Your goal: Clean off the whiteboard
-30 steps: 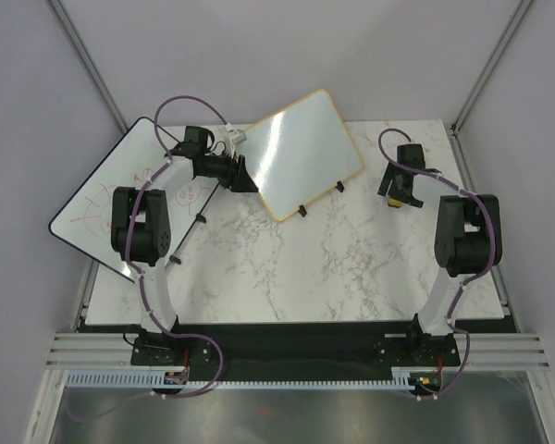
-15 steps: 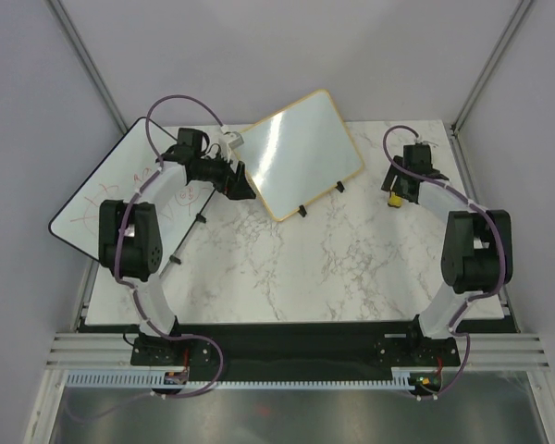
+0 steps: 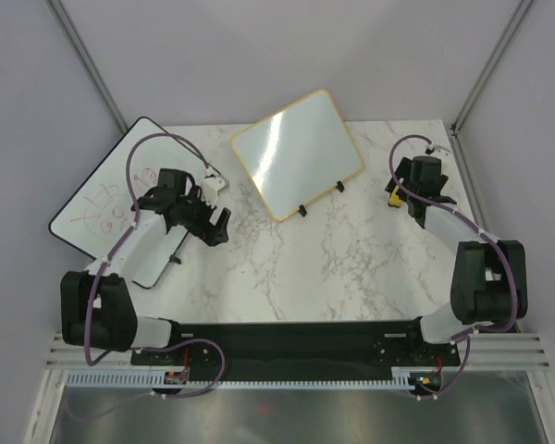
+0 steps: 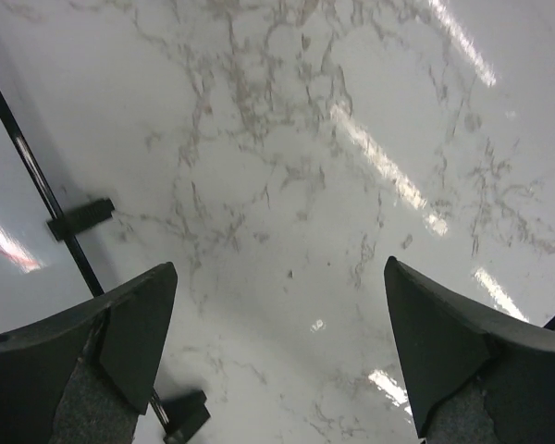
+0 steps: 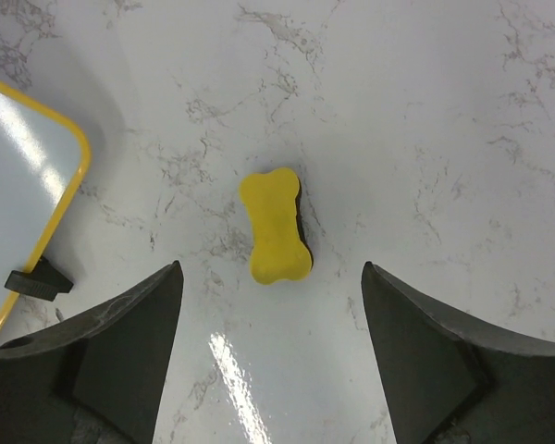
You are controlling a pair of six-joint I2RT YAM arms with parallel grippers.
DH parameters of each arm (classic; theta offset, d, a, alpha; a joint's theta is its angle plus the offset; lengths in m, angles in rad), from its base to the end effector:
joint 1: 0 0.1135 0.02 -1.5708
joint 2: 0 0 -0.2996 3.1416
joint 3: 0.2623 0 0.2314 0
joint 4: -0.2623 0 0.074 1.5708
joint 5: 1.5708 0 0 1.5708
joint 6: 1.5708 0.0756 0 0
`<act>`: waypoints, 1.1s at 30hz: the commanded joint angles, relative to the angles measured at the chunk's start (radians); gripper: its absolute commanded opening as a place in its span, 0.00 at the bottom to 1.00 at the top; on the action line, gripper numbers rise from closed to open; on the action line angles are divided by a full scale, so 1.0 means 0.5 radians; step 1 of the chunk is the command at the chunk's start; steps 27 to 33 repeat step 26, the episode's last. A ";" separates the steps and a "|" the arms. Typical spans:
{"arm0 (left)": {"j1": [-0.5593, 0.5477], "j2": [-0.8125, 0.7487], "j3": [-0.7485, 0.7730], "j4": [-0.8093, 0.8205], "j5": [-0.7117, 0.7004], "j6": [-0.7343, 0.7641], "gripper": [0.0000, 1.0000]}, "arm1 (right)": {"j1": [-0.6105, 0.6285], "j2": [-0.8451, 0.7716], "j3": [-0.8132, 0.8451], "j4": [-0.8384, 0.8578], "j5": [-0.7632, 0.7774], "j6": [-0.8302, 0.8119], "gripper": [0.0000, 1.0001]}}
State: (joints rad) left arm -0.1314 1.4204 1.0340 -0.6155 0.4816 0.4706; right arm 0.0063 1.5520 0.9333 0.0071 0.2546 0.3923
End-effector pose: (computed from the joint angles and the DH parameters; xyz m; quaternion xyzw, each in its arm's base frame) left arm 0.2737 -0.0715 0.2623 0.3403 0.8704 -0.1796 0.3073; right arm 0.3518 -0.0168 0.2478 0.2263 0.8524 -0.0198 0.4709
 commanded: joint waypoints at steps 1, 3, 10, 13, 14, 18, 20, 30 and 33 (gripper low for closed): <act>0.036 -0.269 -0.254 0.031 -0.215 0.127 0.99 | 0.000 -0.131 -0.114 0.185 -0.089 0.126 0.85; 0.042 -0.368 -0.450 0.184 -0.291 0.069 0.99 | 0.006 -0.186 -0.206 0.216 -0.135 0.181 0.84; 0.057 -0.669 -0.871 0.476 -0.347 -0.082 0.99 | 0.043 -0.444 -0.495 0.179 -0.043 0.228 0.82; 0.063 -0.736 -0.902 0.461 -0.383 -0.113 0.99 | 0.079 -0.521 -0.566 0.185 -0.003 0.219 0.82; 0.063 -0.761 -0.908 0.470 -0.389 -0.113 0.99 | 0.082 -0.539 -0.575 0.188 0.000 0.219 0.82; 0.066 -0.782 -0.918 0.470 -0.393 -0.119 0.99 | 0.092 -0.527 -0.590 0.188 -0.003 0.212 0.82; 0.066 -0.785 -0.924 0.476 -0.393 -0.119 0.99 | 0.098 -0.533 -0.596 0.191 -0.006 0.200 0.82; 0.066 -0.758 -0.911 0.476 -0.396 -0.119 0.99 | 0.107 -0.616 -0.655 0.250 0.052 0.169 0.81; 0.066 -0.758 -0.911 0.476 -0.396 -0.119 0.99 | 0.107 -0.616 -0.655 0.250 0.052 0.169 0.81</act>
